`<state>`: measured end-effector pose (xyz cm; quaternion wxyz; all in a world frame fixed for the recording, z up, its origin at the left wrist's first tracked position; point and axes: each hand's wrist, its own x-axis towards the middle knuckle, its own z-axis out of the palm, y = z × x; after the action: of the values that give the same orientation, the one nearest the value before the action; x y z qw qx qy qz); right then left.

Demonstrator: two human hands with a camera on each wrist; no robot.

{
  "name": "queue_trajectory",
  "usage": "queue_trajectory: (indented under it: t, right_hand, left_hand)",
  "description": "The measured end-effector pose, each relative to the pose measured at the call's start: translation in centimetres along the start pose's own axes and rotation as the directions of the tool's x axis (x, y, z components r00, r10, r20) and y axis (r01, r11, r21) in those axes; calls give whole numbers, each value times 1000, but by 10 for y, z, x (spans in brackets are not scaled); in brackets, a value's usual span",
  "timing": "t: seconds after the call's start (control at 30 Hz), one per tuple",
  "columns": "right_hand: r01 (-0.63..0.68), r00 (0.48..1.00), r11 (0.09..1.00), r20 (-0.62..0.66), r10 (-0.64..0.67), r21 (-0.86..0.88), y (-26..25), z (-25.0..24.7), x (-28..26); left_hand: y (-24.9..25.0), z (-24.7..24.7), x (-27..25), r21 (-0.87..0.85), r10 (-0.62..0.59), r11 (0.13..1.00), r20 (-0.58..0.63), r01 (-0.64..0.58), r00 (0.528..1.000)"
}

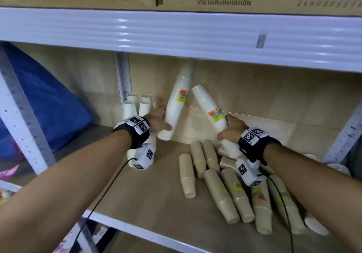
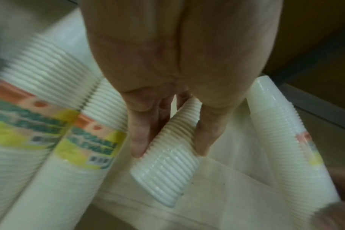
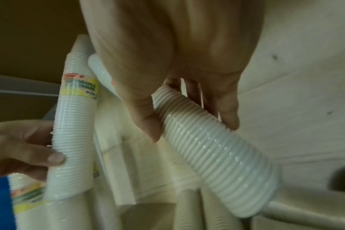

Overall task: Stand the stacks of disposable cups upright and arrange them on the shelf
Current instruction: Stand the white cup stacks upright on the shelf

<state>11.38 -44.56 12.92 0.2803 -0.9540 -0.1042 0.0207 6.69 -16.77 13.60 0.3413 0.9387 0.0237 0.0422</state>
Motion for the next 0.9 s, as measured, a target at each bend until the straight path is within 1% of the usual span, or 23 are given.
queue_trajectory:
  t: [0.17, 0.2, 0.3, 0.4, 0.47, 0.57, 0.67, 0.73, 0.9]
  right_hand:
    - [61, 998, 969, 12, -66, 240, -44, 44, -4]
    - [70, 997, 960, 12, -76, 271, -51, 51, -6]
    - [97, 992, 937, 44, -119, 337, -74, 78, -16]
    - [98, 985, 906, 92, -148, 411, -89, 104, -27]
    - [90, 981, 895, 118, -156, 438, -94, 120, -34]
    - [71, 978, 907, 147, -144, 415, -95, 138, -42]
    - [59, 974, 912, 178, -143, 407, -93, 151, -49]
    - [25, 971, 907, 204, -121, 420, -91, 159, -53]
    - [8, 969, 901, 221, -114, 433, -88, 166, -54]
  left_hand:
    - [-20, 3, -36, -104, -41, 994, 10, 42, 999]
    - [-21, 6, -41, -116, -43, 992, 17, 45, 999]
    - [-35, 15, -58, -110, -105, 988, 10, 105, 994]
    - [-52, 25, -71, -97, -124, 988, -7, 123, 992]
    - [-62, 32, -79, -111, -140, 984, 5, 139, 990]
    - [-78, 40, -87, -126, -167, 978, 21, 168, 986]
    - [-89, 49, -95, -146, -186, 970, 63, 194, 980]
    - [-96, 56, -99, -157, -203, 964, 82, 214, 976]
    - [-103, 64, -99, -146, -214, 964, 62, 221, 975]
